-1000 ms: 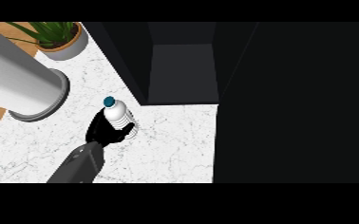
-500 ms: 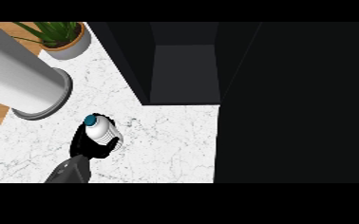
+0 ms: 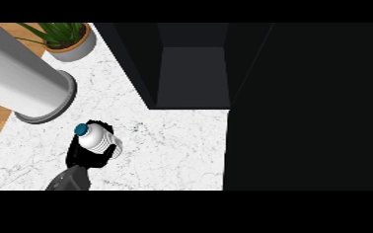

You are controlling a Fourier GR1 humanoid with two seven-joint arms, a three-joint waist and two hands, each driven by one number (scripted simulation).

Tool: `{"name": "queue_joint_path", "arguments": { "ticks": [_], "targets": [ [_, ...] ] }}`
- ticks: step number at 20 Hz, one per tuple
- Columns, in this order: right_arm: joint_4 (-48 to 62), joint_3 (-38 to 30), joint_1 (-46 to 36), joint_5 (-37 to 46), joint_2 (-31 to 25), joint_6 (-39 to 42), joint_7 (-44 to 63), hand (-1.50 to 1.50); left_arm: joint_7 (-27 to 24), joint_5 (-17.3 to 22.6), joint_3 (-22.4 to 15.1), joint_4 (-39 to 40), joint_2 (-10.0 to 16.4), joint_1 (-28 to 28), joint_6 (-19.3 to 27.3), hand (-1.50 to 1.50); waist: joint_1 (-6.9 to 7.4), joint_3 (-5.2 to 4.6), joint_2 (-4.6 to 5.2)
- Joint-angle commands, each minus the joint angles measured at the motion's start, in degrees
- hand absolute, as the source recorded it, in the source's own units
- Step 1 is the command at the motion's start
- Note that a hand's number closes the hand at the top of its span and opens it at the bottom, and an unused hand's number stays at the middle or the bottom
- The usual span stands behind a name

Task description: Pick up the bottled water, place it into the cabinet and close the cabinet

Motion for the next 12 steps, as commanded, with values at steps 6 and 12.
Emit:
{"name": "queue_joint_path", "arguments": {
  "ticks": [6, 12],
  "targets": [
    [1.4, 2.1, -0.8, 1.7, 0.9, -0.2, -0.6, -1.50, 8.5, 3.9, -3.7, -16.3, -4.6, 6.2, 0.0, 1.50, 0.30, 0.04, -0.08],
    [1.7, 0.5, -2.3, -0.9, 0.6, -1.0, 1.3, -1.50, 21.5, 6.5, -8.1, -37.9, -8.6, 11.0, 8.0, 1.50, 0.61, 0.07, -0.16]
  ]
}}
